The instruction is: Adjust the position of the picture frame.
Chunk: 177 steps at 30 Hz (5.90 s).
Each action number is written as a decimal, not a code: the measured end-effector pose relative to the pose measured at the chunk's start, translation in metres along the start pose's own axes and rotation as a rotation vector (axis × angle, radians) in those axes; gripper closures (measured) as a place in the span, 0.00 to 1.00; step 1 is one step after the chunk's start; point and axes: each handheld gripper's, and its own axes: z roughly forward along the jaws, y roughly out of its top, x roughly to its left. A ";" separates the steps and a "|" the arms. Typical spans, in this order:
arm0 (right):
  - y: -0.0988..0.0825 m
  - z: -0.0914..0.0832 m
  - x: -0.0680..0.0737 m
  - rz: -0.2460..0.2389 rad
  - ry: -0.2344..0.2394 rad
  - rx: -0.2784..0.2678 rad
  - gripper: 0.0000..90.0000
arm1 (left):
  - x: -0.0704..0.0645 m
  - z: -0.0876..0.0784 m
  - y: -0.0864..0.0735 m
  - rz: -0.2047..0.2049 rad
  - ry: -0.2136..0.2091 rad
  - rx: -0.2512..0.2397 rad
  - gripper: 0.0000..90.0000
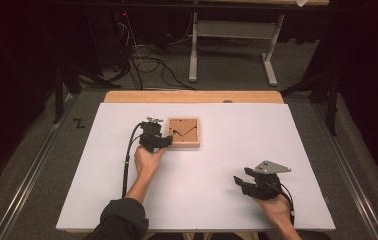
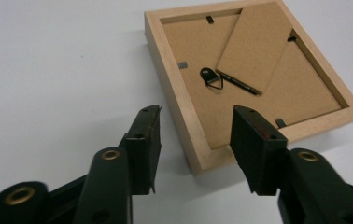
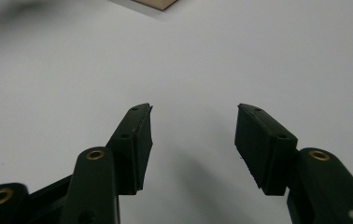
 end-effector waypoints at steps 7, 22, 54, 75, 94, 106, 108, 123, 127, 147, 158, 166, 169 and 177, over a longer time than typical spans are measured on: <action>0.000 -0.001 0.000 0.003 0.001 -0.002 0.52 | 0.001 0.004 0.001 -0.015 -0.009 0.015 0.64; 0.000 0.000 -0.003 0.023 0.019 -0.001 0.52 | 0.006 0.011 0.000 -0.046 -0.072 0.020 0.75; 0.004 -0.010 -0.027 0.159 0.049 -0.028 0.69 | -0.007 0.001 -0.008 0.016 -0.085 0.044 0.86; 0.005 -0.004 -0.026 0.159 0.065 0.003 0.71 | -0.035 -0.009 -0.026 0.055 -0.168 0.049 0.85; 0.024 0.014 -0.017 0.143 0.079 0.035 0.68 | -0.058 -0.021 -0.036 0.120 -0.191 0.083 0.84; 0.033 0.030 -0.017 0.178 0.078 0.052 0.67 | -0.064 -0.024 -0.045 0.131 -0.214 0.059 0.84; 0.034 0.034 -0.016 0.177 0.077 0.062 0.67 | -0.065 -0.025 -0.046 0.135 -0.221 0.058 0.84; 0.039 0.043 -0.008 0.161 0.080 0.071 0.67 | -0.075 -0.029 -0.055 0.175 -0.246 0.048 0.84; 0.041 0.045 -0.006 0.162 0.087 0.073 0.67 | -0.077 -0.030 -0.057 0.177 -0.253 0.046 0.84; 0.036 0.041 0.000 0.112 0.060 0.107 0.66 | -0.093 -0.037 -0.070 0.210 -0.307 0.043 0.83; 0.027 0.032 0.001 0.127 0.082 0.121 0.68 | -0.101 -0.043 -0.077 0.249 -0.315 0.038 0.82; 0.021 0.027 0.003 0.134 0.088 0.106 0.68 | -0.105 -0.045 -0.081 0.309 -0.309 0.018 0.82; 0.020 0.027 0.003 0.129 0.088 0.103 0.68 | -0.105 -0.045 -0.081 0.320 -0.308 0.017 0.82; 0.019 0.027 0.004 0.138 0.091 0.096 0.68 | -0.103 -0.045 -0.080 0.318 -0.319 0.020 0.81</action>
